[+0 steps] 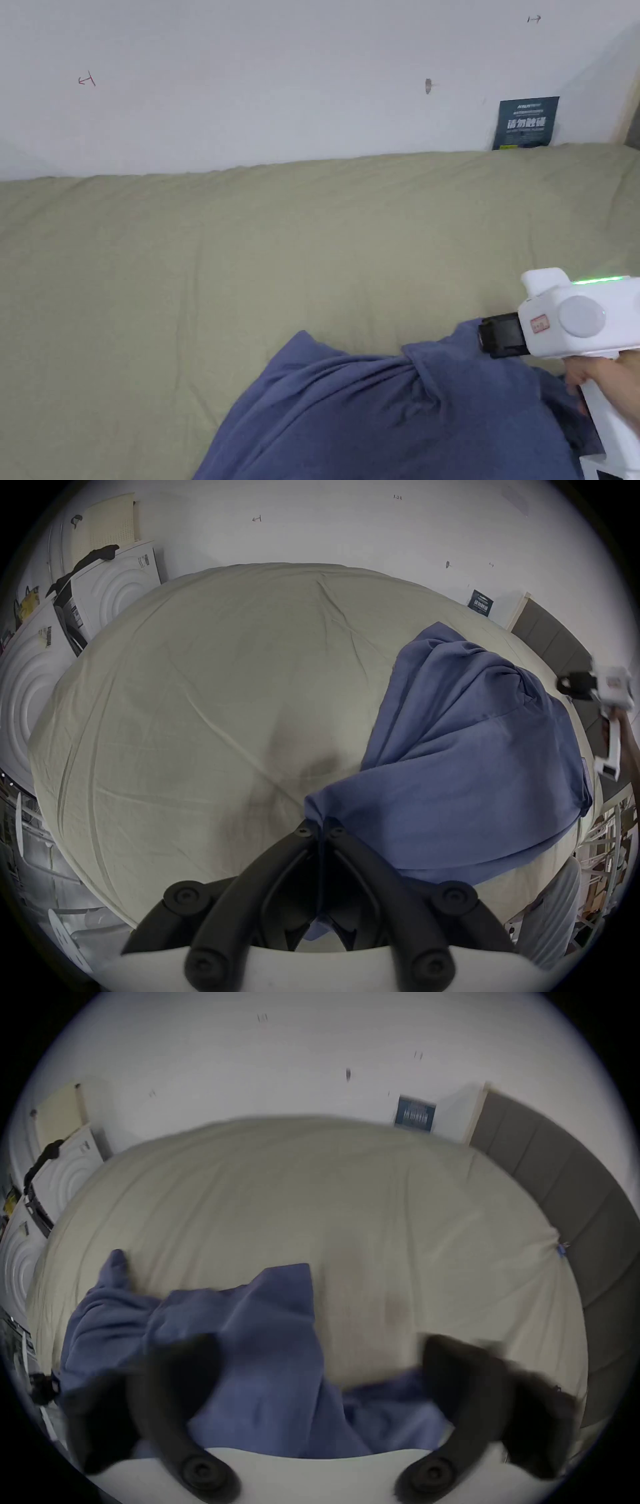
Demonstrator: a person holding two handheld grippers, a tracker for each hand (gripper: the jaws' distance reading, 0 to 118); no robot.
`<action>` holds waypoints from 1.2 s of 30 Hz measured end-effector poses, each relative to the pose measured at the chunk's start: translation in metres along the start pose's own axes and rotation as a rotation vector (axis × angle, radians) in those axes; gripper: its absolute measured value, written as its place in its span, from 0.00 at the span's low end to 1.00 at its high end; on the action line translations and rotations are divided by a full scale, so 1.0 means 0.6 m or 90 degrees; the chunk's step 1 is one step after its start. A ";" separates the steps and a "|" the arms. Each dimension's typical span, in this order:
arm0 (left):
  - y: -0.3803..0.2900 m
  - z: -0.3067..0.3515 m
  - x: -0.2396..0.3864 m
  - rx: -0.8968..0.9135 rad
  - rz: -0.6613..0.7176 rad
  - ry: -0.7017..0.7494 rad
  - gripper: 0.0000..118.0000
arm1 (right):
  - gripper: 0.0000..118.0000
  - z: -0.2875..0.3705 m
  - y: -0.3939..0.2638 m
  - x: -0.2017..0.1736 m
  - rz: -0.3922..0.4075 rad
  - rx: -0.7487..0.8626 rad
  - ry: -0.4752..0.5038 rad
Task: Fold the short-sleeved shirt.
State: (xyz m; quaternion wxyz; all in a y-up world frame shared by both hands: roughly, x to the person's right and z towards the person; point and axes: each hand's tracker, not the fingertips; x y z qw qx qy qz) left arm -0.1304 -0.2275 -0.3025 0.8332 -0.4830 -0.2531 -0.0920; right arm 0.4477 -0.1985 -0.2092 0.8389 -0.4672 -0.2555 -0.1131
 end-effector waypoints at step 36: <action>0.181 0.286 0.047 0.252 -0.011 -0.052 0.00 | 0.01 0.558 -0.056 0.081 -0.026 0.309 0.076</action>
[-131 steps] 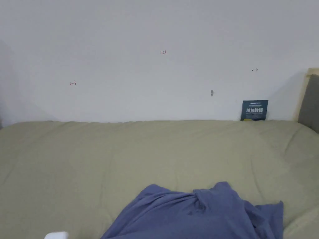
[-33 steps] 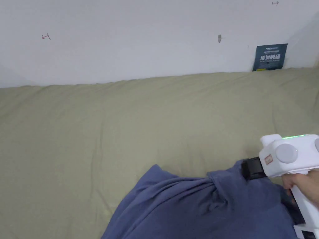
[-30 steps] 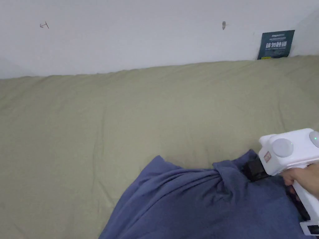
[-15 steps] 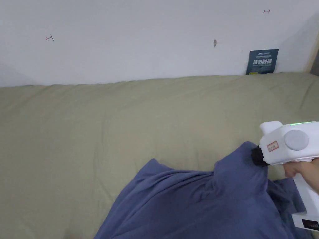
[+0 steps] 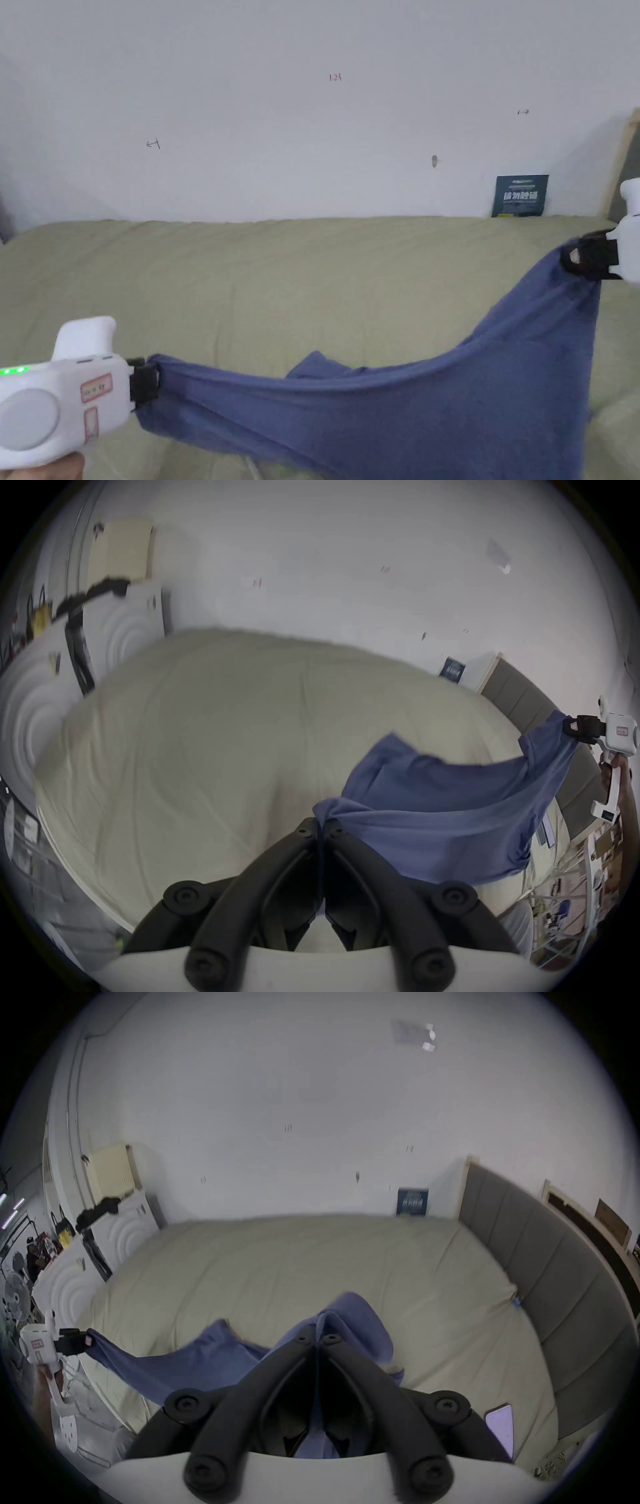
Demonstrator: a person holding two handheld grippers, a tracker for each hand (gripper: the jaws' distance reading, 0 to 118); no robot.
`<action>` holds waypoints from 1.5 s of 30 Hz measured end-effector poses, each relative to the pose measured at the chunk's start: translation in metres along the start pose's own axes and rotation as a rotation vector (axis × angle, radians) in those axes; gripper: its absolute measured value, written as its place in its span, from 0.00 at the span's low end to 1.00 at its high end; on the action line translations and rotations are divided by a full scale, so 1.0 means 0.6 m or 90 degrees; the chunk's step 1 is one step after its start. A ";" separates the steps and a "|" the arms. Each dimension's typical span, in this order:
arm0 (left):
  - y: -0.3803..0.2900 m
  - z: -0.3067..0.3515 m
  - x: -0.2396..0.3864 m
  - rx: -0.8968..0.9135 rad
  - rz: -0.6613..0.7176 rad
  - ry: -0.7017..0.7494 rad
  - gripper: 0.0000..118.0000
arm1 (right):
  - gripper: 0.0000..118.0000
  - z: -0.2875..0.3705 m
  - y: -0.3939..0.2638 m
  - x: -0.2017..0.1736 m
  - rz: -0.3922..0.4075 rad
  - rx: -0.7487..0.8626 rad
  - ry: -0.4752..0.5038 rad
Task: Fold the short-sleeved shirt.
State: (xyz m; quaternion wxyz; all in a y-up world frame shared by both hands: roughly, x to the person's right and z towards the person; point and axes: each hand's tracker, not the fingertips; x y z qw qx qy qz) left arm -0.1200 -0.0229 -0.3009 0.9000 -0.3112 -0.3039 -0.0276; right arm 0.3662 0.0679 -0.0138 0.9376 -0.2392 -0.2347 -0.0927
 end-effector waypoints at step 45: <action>0.545 -0.007 0.120 0.200 -0.061 0.165 0.00 | 0.01 -0.022 0.488 -0.026 0.092 0.190 -0.191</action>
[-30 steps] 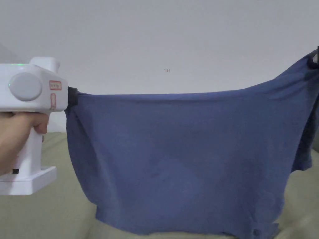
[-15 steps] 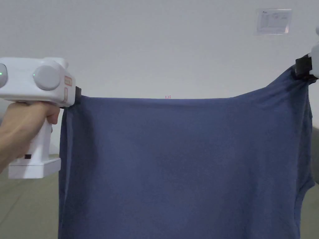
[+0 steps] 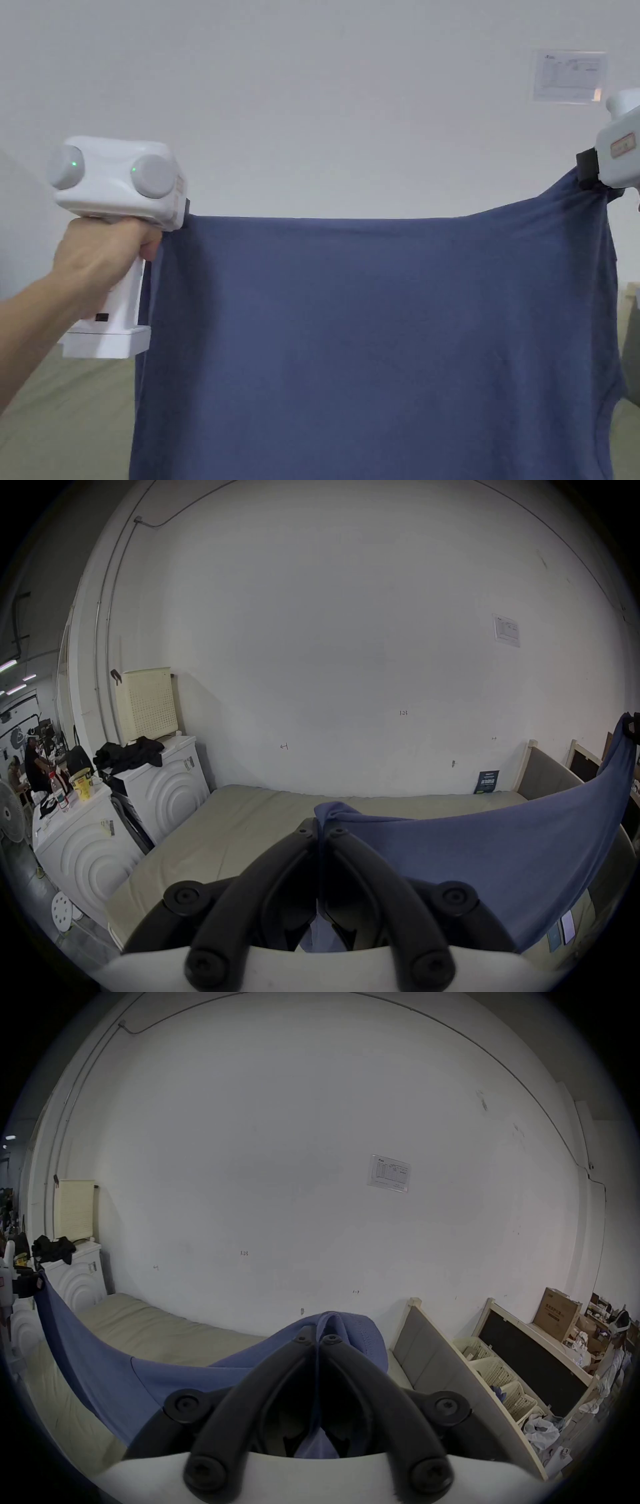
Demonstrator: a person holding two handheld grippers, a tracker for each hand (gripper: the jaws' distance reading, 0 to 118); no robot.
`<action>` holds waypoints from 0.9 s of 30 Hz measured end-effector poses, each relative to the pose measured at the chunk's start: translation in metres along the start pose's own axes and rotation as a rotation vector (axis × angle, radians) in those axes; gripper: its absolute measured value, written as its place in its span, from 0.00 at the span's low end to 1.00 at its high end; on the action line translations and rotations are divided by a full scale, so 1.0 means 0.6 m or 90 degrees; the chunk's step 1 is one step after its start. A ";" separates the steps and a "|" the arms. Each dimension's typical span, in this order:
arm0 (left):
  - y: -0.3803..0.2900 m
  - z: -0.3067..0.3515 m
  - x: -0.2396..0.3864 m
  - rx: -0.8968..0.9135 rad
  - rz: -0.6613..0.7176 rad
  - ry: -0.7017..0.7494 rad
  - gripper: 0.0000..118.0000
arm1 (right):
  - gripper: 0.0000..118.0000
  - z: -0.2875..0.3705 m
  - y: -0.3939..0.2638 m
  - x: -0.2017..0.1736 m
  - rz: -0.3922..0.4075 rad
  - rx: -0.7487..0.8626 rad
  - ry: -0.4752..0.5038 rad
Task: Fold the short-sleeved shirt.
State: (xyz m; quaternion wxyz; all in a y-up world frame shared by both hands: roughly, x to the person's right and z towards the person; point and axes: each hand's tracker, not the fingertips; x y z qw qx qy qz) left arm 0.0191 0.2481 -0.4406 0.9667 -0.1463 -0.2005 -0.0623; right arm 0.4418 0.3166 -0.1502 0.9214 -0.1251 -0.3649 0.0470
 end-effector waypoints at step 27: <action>-0.018 -0.347 0.106 0.000 0.033 0.062 0.00 | 0.01 -0.294 -0.017 -0.070 -0.019 0.007 -0.016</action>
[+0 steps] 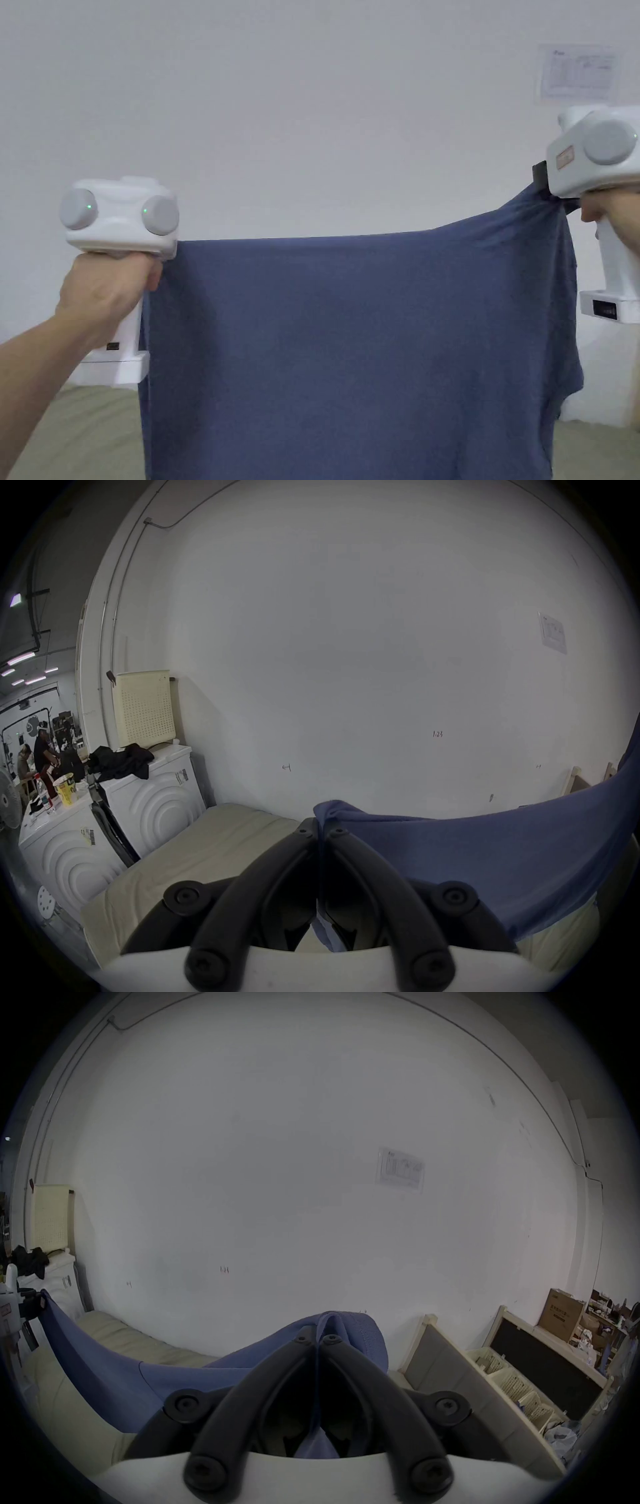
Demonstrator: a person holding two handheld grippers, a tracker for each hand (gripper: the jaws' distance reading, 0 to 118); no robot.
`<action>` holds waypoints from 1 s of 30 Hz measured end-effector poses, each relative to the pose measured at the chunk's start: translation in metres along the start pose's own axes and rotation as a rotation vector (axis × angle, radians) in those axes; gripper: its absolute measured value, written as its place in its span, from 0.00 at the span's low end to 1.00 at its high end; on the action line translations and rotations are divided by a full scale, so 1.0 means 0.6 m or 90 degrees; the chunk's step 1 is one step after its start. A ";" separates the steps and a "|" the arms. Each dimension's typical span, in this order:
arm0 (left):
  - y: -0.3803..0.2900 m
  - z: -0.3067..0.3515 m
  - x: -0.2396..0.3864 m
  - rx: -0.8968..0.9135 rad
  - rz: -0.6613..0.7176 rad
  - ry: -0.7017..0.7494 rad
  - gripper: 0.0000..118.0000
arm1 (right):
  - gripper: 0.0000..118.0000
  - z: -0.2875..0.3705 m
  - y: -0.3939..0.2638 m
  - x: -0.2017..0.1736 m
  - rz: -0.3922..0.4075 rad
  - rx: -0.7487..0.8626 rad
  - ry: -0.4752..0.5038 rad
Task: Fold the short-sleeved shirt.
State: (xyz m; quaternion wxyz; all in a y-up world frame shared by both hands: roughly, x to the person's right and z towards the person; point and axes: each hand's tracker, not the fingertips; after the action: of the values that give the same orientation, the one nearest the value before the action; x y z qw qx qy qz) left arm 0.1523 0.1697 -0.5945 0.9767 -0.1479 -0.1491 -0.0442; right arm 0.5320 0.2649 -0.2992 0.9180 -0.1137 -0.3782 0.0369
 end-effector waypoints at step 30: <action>-0.707 0.390 -0.277 -0.340 -0.069 -0.113 0.00 | 0.01 0.659 -0.824 0.008 -0.106 -0.340 0.164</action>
State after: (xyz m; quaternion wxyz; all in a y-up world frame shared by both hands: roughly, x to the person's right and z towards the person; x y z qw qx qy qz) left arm -0.1262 -0.1565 -0.3146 0.8825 -0.3949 -0.2249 -0.1213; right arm 0.2484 -0.1432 0.0932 0.8958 -0.3237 -0.2627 -0.1539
